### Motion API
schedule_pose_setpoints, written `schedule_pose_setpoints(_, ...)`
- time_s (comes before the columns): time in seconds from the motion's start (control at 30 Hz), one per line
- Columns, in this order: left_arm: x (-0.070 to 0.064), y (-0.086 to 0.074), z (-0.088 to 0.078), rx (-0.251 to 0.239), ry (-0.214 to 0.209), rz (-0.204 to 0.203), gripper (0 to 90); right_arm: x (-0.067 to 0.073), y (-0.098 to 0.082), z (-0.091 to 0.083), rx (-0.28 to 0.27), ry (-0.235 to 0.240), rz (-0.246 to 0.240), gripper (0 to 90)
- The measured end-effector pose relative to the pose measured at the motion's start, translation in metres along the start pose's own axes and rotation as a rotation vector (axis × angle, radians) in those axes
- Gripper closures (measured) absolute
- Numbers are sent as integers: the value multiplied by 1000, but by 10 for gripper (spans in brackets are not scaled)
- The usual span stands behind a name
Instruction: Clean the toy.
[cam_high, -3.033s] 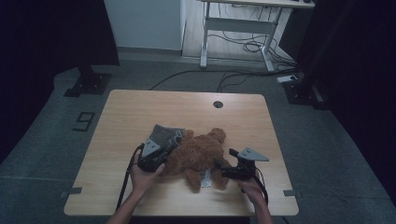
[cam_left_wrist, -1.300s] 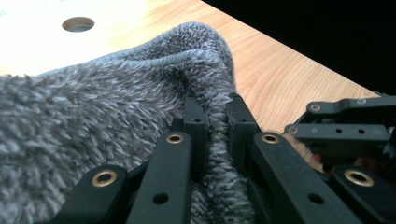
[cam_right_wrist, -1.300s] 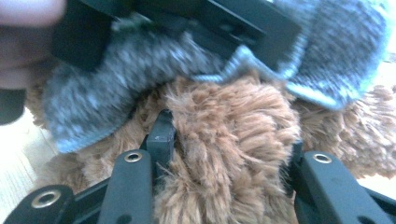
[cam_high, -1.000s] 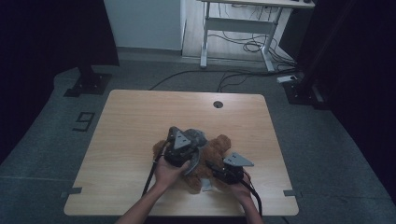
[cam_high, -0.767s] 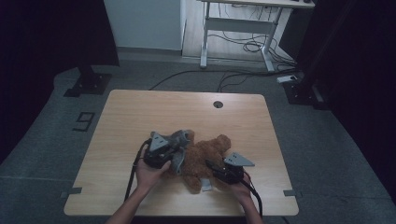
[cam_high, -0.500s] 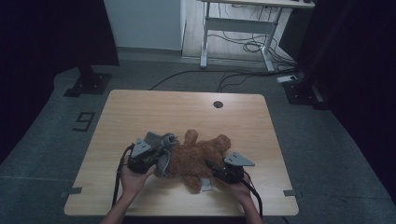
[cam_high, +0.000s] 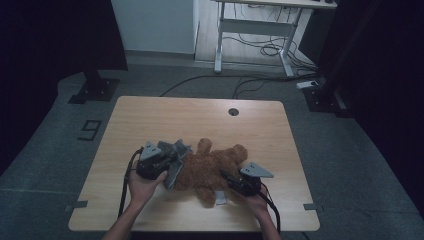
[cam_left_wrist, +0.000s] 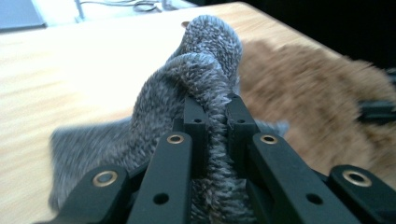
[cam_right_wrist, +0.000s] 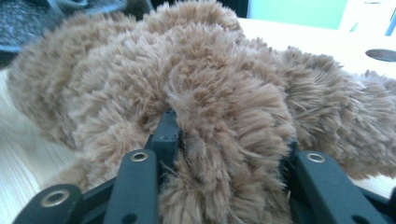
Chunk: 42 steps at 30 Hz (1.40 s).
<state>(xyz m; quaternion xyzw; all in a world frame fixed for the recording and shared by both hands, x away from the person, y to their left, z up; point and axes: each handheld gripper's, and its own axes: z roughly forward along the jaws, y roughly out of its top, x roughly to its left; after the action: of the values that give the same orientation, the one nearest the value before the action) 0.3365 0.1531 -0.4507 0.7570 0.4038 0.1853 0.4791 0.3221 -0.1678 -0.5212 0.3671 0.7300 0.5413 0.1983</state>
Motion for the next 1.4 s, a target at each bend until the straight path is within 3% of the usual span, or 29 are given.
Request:
schedule_pose_setpoints(0.17, -11, 13, 13, -2, -19, 19, 823, 1, 7, 1, -30, -11, 1, 642)
schedule_pose_setpoints(0.4, -11, 19, 22, -5, -24, 13, 822, -4, 22, 6, -82, -40, -5, 669)
schedule_pose_setpoints(0.6, -16, 32, 31, -1, -40, 9, 820, -4, 20, 9, -99, -57, -35, 670)
schedule_pose_setpoints(0.67, -26, 41, 41, 2, -70, 11, 821, -2, 18, 8, -102, -61, -47, 670)
schedule_pose_setpoints(0.8, -59, 56, 67, 26, -110, 68, 821, 1, 13, 7, -95, -57, -70, 669)
schedule_pose_setpoints(0.97, -84, 61, 95, 80, -115, 111, 820, 0, 7, 6, -90, -56, -78, 668)
schedule_pose_setpoints(1.13, -76, 48, 106, 123, -97, 88, 821, -1, 4, 5, -77, -57, -83, 668)
schedule_pose_setpoints(1.4, -43, 32, 74, 109, -42, 59, 821, -2, 1, 5, -74, -59, -75, 668)
